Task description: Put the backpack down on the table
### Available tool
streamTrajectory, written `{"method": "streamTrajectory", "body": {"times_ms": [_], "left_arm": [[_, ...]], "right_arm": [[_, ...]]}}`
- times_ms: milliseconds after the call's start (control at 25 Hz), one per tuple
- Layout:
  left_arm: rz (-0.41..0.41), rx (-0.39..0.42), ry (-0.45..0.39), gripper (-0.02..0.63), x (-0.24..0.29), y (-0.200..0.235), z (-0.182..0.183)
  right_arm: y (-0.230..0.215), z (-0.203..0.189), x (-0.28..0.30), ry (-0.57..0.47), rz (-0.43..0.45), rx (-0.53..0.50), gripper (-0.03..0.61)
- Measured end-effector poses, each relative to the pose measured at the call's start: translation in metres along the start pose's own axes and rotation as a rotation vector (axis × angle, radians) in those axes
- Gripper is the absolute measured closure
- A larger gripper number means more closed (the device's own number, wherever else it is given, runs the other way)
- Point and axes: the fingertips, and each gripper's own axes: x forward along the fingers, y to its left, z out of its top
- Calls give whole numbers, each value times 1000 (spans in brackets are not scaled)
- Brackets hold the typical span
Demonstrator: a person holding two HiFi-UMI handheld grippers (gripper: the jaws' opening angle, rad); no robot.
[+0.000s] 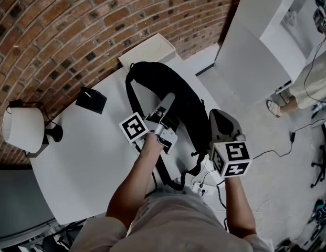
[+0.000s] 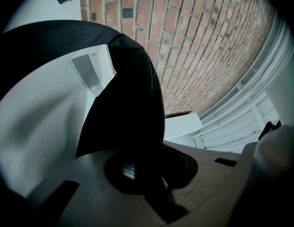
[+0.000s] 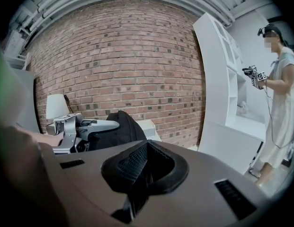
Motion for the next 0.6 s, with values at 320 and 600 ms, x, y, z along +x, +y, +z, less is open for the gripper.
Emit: {"method": "streamTrajectory", "body": {"times_ms": [320, 600], "left_arm": [[23, 5, -9, 563, -11, 10, 8], [51, 26, -10, 563, -28, 17, 12]], "right_arm": [[9, -2, 9, -2, 25, 1, 577], [25, -6, 12, 4, 52, -10, 577]]}}
